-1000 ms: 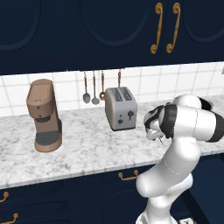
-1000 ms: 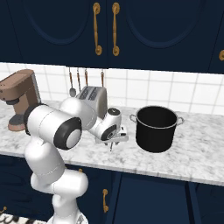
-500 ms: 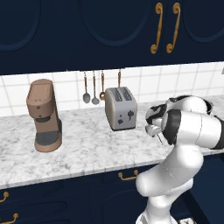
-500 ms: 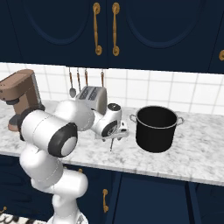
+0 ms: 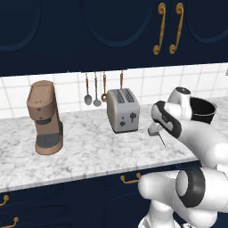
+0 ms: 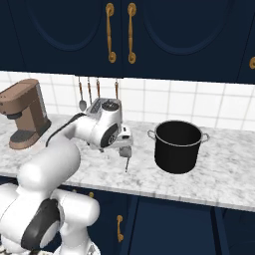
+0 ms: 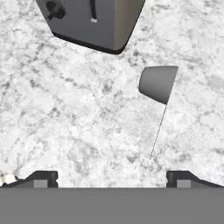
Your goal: Pick the measuring cup from the drawer and place it on the counter.
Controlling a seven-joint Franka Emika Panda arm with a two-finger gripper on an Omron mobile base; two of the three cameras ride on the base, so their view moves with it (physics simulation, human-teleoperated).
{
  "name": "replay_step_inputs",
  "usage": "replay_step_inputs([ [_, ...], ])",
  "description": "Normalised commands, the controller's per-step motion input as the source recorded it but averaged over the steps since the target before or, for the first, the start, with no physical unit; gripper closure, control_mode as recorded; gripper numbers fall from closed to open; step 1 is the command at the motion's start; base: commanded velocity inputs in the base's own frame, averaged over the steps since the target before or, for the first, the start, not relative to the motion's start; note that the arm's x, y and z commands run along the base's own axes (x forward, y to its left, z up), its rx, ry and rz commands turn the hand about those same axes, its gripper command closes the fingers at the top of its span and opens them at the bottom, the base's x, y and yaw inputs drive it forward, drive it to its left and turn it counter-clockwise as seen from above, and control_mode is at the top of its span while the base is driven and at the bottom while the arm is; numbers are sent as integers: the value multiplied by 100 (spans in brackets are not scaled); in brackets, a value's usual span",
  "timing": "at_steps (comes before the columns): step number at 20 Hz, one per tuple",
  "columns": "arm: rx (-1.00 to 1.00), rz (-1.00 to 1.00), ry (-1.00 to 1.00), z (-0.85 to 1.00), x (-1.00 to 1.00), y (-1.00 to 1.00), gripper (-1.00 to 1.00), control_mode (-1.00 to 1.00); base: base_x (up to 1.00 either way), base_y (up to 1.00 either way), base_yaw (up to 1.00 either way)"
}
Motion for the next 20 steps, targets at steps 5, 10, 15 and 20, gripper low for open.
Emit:
replay_step_inputs([
  [5,-3,0,-5,81,-70,100,-100,-100,0,0,0],
  [10,0,-2,-14,100,-54,59,-100,-100,0,0,0],
  [15,0,-14,-9,99,-78,44,-100,-100,0,0,0],
  [20,0,-19,-4,98,-50,22,-100,-100,0,0,0],
])
